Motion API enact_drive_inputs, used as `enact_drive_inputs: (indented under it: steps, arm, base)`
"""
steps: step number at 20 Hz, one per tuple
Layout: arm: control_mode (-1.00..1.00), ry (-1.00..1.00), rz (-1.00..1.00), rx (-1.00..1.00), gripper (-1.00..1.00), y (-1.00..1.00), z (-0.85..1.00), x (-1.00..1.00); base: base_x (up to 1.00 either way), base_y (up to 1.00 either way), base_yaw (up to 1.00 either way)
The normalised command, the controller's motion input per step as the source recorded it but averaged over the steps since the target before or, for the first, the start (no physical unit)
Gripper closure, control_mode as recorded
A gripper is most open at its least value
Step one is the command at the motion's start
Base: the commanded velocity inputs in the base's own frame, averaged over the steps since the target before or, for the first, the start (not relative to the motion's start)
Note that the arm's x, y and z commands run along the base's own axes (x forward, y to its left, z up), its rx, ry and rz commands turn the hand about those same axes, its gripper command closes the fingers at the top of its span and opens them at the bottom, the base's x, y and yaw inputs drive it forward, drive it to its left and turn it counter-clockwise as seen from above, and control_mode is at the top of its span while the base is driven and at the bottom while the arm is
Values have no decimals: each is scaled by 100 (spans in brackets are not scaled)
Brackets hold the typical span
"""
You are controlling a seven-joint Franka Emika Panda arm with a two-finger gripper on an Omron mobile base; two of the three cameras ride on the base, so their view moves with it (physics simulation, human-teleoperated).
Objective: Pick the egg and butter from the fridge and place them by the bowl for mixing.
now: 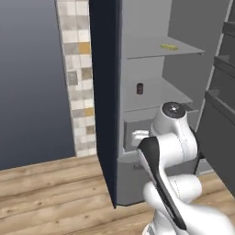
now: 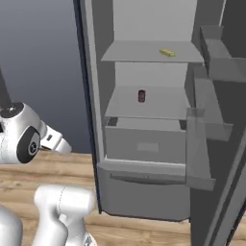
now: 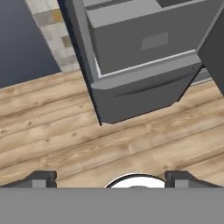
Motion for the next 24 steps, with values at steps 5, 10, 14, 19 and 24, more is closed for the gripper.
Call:
enact_drive_inputs:
  steps: [5, 10, 14, 19, 24]
  arm:
    - [100, 0, 0, 0, -100, 0, 0, 0]
    - [100, 0, 0, 0, -100, 0, 0, 0]
    - [100, 0, 0, 0, -100, 0, 0, 0]
    - [100, 0, 0, 0, -100, 0, 0, 0]
    - [100, 0, 0, 0, -100, 0, 0, 0]
  base:
    - [90, -54, 0]
    - [100, -12, -9]
    - [100, -8, -13]
    - [78, -70, -6]
    - [17, -95, -7]
